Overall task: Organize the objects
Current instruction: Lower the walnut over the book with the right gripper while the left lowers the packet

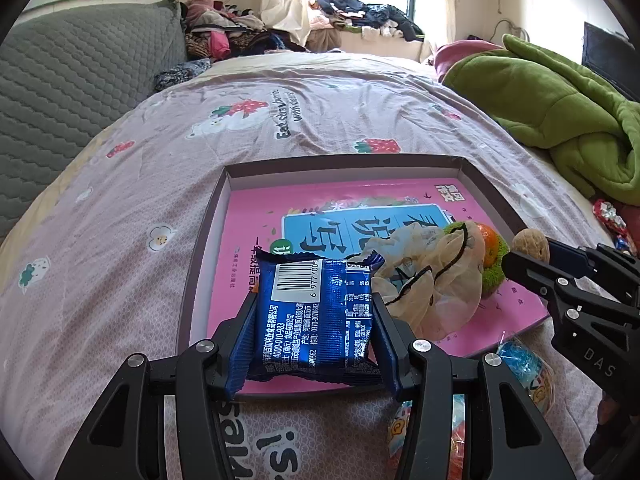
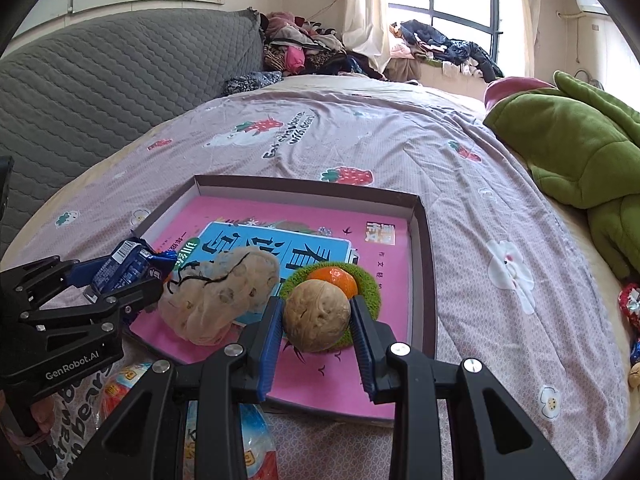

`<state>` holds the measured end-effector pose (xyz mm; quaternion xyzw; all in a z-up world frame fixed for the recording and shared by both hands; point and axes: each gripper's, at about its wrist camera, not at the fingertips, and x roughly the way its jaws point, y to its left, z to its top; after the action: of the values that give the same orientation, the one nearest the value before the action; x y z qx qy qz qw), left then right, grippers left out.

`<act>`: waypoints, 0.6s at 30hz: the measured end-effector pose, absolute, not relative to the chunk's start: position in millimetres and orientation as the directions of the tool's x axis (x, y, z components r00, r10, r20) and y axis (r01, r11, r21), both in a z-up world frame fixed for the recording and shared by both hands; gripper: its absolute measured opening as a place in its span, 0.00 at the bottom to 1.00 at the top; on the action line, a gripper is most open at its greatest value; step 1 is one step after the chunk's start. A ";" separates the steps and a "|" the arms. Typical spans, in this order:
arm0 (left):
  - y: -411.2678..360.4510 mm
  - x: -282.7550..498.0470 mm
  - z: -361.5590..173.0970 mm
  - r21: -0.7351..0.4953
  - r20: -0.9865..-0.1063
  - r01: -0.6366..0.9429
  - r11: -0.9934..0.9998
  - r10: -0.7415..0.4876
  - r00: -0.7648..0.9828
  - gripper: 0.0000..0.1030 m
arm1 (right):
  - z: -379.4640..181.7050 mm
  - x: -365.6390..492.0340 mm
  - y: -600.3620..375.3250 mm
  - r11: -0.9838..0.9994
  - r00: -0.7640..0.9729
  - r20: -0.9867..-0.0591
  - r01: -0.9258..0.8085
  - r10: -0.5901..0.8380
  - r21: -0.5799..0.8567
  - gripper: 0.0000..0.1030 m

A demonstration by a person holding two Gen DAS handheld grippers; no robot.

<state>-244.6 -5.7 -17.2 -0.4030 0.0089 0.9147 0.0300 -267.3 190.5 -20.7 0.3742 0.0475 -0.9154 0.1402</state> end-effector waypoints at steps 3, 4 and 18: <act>-6.0 -246.8 -18.6 -0.008 -0.736 -0.062 -0.998 0.048 -0.675 0.52 | -23.6 -268.9 191.0 -0.957 -0.676 -0.704 0.290 -0.218 0.018 0.33; -5.5 -247.6 -19.2 -0.007 -0.735 -0.061 -0.998 0.046 -0.676 0.52 | -25.0 -269.5 191.1 -0.957 -0.674 -0.706 0.289 -0.217 0.019 0.33; -2.7 -257.8 -29.2 -0.014 -0.735 -0.067 -0.998 0.055 -0.675 0.52 | -41.3 -276.6 192.7 -0.959 -0.640 -0.739 0.281 -0.211 0.031 0.33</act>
<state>-257.8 -2.7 -29.2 -0.4015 0.0072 0.9152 0.0333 -276.6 192.7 -41.3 0.4021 0.0435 -0.9044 0.1359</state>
